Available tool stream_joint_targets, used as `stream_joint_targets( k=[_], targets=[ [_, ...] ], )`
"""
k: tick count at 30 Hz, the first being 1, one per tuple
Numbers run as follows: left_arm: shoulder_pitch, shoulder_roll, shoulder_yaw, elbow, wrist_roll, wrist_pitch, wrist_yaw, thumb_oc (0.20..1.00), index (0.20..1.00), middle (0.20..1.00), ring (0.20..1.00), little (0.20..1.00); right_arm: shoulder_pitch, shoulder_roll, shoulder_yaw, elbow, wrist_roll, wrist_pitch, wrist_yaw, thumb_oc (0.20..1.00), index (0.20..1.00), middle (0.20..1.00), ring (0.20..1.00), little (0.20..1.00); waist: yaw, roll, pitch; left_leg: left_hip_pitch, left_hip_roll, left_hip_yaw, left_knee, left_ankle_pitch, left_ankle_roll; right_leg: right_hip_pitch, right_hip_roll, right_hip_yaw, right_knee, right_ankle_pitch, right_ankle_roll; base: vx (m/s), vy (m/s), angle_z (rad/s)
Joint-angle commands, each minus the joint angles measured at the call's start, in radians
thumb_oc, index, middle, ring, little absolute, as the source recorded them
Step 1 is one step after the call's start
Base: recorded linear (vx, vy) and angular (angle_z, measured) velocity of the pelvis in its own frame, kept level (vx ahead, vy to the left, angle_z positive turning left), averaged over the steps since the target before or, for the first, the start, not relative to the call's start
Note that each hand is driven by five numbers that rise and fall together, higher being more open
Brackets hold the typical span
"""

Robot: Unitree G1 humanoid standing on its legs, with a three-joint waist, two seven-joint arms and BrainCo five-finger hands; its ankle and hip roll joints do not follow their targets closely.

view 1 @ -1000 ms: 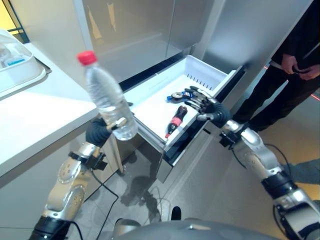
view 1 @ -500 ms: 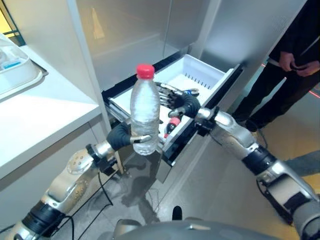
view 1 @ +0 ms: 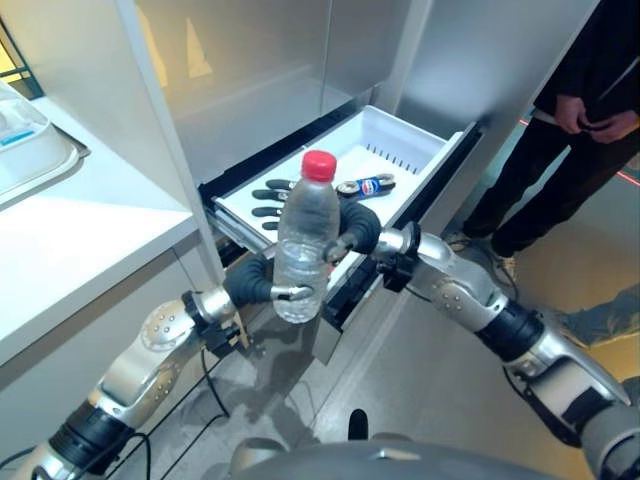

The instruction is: Take the drinks into the refrigerator

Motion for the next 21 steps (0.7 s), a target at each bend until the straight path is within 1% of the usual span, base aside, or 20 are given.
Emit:
stream_joint_targets(
  k=[1, 3, 5, 13, 18, 21],
  targets=[
    [-0.114, -0.041, 0.012, -0.067, -0.013, -0.088, 0.003, 0.200, 0.200, 0.200, 0.200, 0.200, -0.040, -0.026, 0.012, -0.131, 0.081, -0.018, 0.060, 1.000, 1.000, 1.000, 1.000, 1.000, 0.008, 0.022, -0.019, -0.016, -0.082, -0.040, 0.002, -0.079, 0.127, 0.015, -0.003, -0.046, 0.136, -0.122, 0.031, 0.00, 0.000, 0.00],
    [-0.114, -0.040, 0.012, -0.065, -0.011, -0.089, 0.002, 0.200, 0.200, 0.200, 0.200, 0.200, -0.031, -0.028, 0.009, -0.134, 0.091, -0.018, 0.059, 1.000, 1.000, 1.000, 1.000, 1.000, 0.008, 0.022, -0.019, -0.015, -0.082, -0.040, 0.002, -0.080, 0.128, 0.015, -0.004, -0.047, 0.137, -0.122, 0.031, 0.00, 0.000, 0.00],
    [-0.115, -0.042, 0.016, -0.051, -0.004, -0.093, 0.008, 0.200, 0.200, 0.200, 0.200, 0.200, -0.059, -0.045, 0.002, -0.177, 0.109, -0.023, 0.066, 1.000, 1.000, 1.000, 1.000, 1.000, 0.010, 0.021, -0.017, -0.016, -0.082, -0.036, 0.002, -0.079, 0.129, 0.009, -0.003, -0.043, 0.141, -0.121, 0.033, 0.00, 0.000, 0.00],
    [-0.113, -0.051, 0.024, -0.037, 0.000, -0.094, 0.008, 0.200, 0.200, 0.200, 0.200, 0.200, -0.083, -0.049, 0.003, -0.214, 0.120, -0.027, 0.059, 1.000, 1.000, 1.000, 1.000, 1.000, 0.013, 0.020, -0.012, -0.018, -0.081, -0.027, 0.002, -0.079, 0.131, 0.002, 0.000, -0.036, 0.143, -0.121, 0.034, 0.01, 0.003, -0.02],
    [-0.103, -0.053, 0.035, -0.040, 0.007, -0.094, 0.003, 0.200, 0.200, 0.200, 0.200, 0.200, -0.043, -0.072, -0.006, -0.216, 0.105, -0.015, 0.067, 1.000, 1.000, 1.000, 1.000, 1.000, 0.004, 0.016, -0.013, -0.017, -0.077, -0.029, 0.002, -0.081, 0.127, 0.004, 0.002, -0.039, 0.145, -0.126, 0.032, 0.01, 0.001, -0.04],
    [-0.101, -0.055, 0.036, -0.044, 0.004, -0.089, 0.004, 0.200, 0.200, 0.200, 0.200, 0.200, 0.000, -0.069, -0.014, -0.205, 0.104, -0.009, 0.063, 1.000, 1.000, 1.000, 1.000, 1.000, -0.004, 0.010, -0.016, -0.017, -0.074, -0.036, 0.002, -0.082, 0.123, 0.010, 0.006, -0.041, 0.141, -0.129, 0.028, 0.00, 0.000, 0.00]
  ],
)
